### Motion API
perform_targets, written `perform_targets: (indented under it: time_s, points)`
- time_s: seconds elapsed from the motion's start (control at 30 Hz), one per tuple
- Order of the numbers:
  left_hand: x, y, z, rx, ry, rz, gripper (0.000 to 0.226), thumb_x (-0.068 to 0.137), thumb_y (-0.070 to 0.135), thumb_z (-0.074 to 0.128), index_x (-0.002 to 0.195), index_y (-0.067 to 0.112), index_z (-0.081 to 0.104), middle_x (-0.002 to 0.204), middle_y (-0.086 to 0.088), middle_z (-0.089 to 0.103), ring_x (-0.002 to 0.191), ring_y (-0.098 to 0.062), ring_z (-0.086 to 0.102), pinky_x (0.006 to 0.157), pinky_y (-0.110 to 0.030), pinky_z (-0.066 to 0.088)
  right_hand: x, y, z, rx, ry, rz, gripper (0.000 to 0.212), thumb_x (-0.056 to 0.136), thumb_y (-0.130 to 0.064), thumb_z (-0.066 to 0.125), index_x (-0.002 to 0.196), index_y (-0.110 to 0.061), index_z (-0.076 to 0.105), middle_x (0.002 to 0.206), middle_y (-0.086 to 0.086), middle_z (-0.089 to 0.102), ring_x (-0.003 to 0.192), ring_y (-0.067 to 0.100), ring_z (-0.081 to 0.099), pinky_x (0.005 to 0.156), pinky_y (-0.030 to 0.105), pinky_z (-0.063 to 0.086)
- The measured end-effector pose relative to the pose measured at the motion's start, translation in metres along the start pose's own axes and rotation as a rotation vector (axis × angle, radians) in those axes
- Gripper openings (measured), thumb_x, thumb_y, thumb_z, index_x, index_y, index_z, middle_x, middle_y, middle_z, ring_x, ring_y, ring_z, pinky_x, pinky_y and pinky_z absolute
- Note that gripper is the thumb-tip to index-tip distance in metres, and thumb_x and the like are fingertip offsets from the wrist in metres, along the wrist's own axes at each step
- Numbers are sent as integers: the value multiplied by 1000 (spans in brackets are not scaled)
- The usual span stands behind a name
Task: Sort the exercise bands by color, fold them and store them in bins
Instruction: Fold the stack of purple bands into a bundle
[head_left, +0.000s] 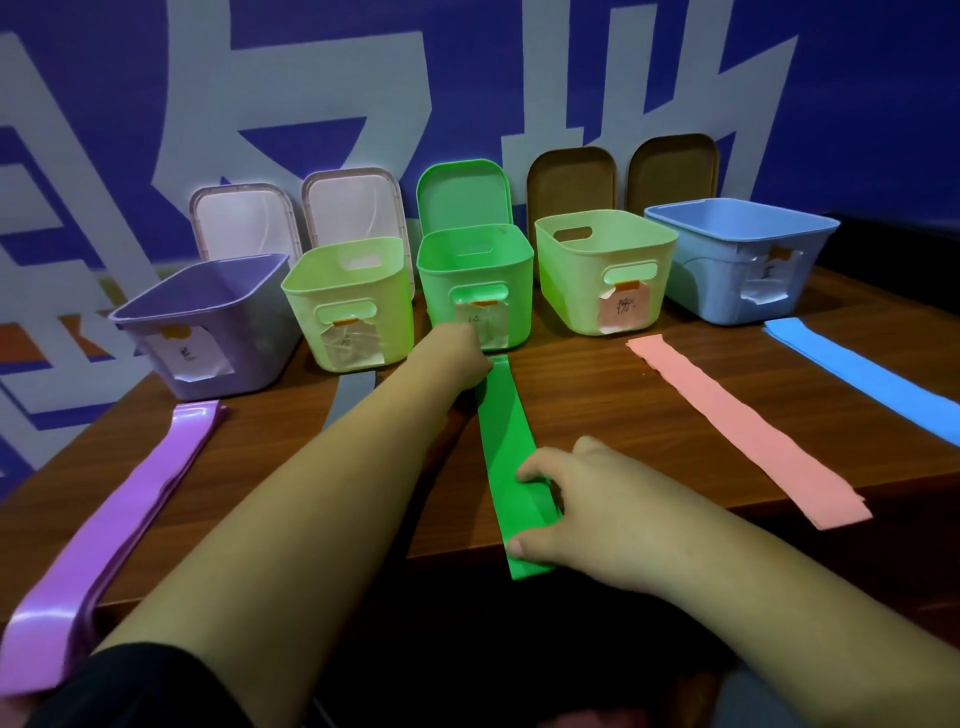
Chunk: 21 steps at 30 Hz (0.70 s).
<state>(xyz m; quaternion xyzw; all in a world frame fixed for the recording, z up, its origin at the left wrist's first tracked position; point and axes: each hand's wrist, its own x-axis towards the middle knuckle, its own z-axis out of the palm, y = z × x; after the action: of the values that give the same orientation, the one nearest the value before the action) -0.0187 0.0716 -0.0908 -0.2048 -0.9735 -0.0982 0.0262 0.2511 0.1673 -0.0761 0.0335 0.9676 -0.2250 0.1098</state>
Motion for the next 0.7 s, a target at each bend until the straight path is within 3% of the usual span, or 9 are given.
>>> perform_targets:
  time_s: [0.1,0.17,0.23,0.3,0.4,0.5,0.6,0.7]
  points:
    - [-14,-5,-24,-39,-35,20,26,103,32,62,116,10,68,109,-10,70,91,-26,63,75,-35,49,5,-5,-9,15,55,1,68,90,-70,70,150,-46,50,137,-5,41,122,20,58,105,44,55]
    - [-28,-17,-45,-114,-81,-3,24,105,33,62,102,10,67,100,-11,72,83,-26,69,68,-35,56,14,-13,-12,19,120,-13,59,95,-67,66,146,-39,56,135,-4,44,117,18,59,98,39,57]
    - [-43,-39,-64,-214,-121,-39,28,105,36,62,96,10,67,96,-9,74,78,-23,74,65,-36,62,28,-26,-12,23,187,-57,43,98,-62,63,134,-36,64,121,-6,51,107,15,61,82,32,54]
    - [-57,-69,-81,-263,-122,-75,29,106,37,62,102,10,70,97,-6,77,81,-21,77,65,-36,63,46,-44,-7,28,233,-124,29,99,-58,63,114,-34,71,98,-10,59,93,13,62,68,31,48]
    - [-84,-119,-107,-320,-62,-120,25,106,35,62,103,12,73,92,-3,77,78,-20,77,64,-33,60,75,-81,6,32,246,-225,25,98,-53,65,99,-30,76,83,-10,67,84,11,63,69,29,45]
    - [-111,-178,-131,-309,-21,-177,24,105,35,64,96,16,76,86,-6,77,79,-23,76,67,-34,62,103,-125,17,40,227,-330,25,99,-47,67,96,-26,80,90,-6,74,87,13,63,72,28,42]
    - [-133,-240,-142,-299,8,-246,20,104,31,64,99,17,77,93,-5,78,86,-23,75,72,-34,62,130,-169,27,85,205,-391,23,98,-43,67,95,-25,80,88,-4,77,83,13,67,70,28,46]
    - [-148,-290,-135,-279,49,-288,12,103,28,65,104,19,74,97,-4,75,90,-21,73,76,-34,61,160,-208,35,134,169,-402,21,99,-39,66,94,-25,80,73,-8,70,59,9,63,50,22,47]
